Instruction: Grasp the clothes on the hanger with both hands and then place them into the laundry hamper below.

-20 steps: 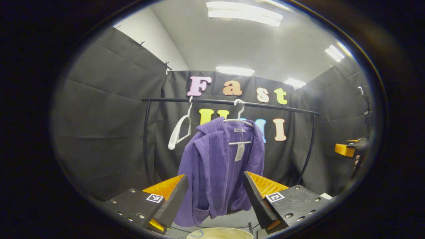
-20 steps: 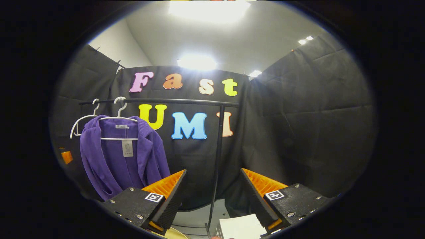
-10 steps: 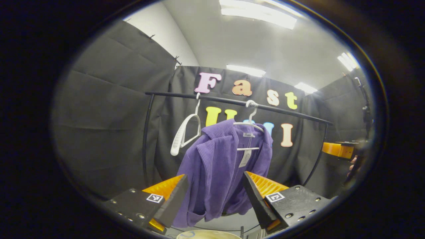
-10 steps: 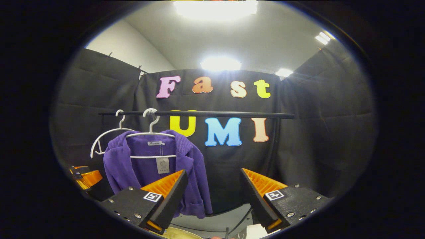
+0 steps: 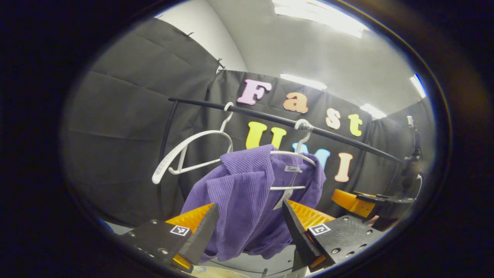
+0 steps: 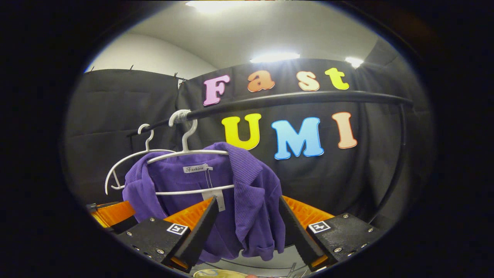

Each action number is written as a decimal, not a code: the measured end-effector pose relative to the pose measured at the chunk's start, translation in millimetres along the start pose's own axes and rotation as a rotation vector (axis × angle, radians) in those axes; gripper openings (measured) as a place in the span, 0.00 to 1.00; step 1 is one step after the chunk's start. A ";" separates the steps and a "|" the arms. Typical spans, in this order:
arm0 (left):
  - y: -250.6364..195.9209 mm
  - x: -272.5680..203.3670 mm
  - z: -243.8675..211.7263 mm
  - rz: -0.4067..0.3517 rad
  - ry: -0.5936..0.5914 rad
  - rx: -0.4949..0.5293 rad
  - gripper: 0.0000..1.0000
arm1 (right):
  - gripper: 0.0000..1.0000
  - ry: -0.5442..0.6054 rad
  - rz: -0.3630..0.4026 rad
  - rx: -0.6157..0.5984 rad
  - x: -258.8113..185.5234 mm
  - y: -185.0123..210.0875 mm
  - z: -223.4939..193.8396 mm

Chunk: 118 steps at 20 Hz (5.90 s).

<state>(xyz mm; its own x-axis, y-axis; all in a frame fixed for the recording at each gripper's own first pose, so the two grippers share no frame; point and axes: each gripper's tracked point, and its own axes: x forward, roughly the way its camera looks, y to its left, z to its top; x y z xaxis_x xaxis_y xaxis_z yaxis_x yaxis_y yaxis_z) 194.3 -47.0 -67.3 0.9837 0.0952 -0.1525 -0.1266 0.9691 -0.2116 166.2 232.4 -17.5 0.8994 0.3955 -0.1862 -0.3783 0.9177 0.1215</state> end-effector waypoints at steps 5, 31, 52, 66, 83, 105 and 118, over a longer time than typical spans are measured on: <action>3.9 34.1 -17.4 0.151 0.011 0.048 0.94 | 0.96 0.069 0.043 0.016 54.8 1.9 -32.9; 33.4 72.0 -24.0 0.263 -0.009 0.080 0.07 | 0.04 0.066 0.163 0.066 136.6 -38.0 -50.1; 77.6 28.9 86.6 0.229 -0.266 0.120 0.13 | 0.00 -0.133 0.007 0.031 65.0 -64.9 20.4; 151.2 11.0 138.7 0.323 -0.354 0.077 0.06 | 0.00 -0.212 0.075 -0.017 50.7 -3.4 45.1; 145.7 39.5 17.6 0.272 -0.160 0.015 0.07 | 0.00 -0.240 0.032 -0.082 51.7 -22.7 50.8; 26.1 76.5 -52.7 0.181 -0.021 0.066 0.06 | 0.00 -0.198 -0.171 -0.074 97.0 -183.2 14.7; -15.8 75.9 -94.1 0.163 0.086 0.116 0.07 | 0.00 -0.055 -0.066 -0.106 97.9 -165.1 -44.7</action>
<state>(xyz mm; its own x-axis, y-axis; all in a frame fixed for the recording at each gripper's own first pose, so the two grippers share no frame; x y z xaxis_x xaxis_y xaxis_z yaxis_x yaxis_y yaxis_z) 259.0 -76.5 -166.4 0.9363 0.2380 -0.2584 -0.2627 0.9627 -0.0652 306.9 121.4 -99.4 0.9326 0.3342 -0.1362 -0.3364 0.9417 0.0069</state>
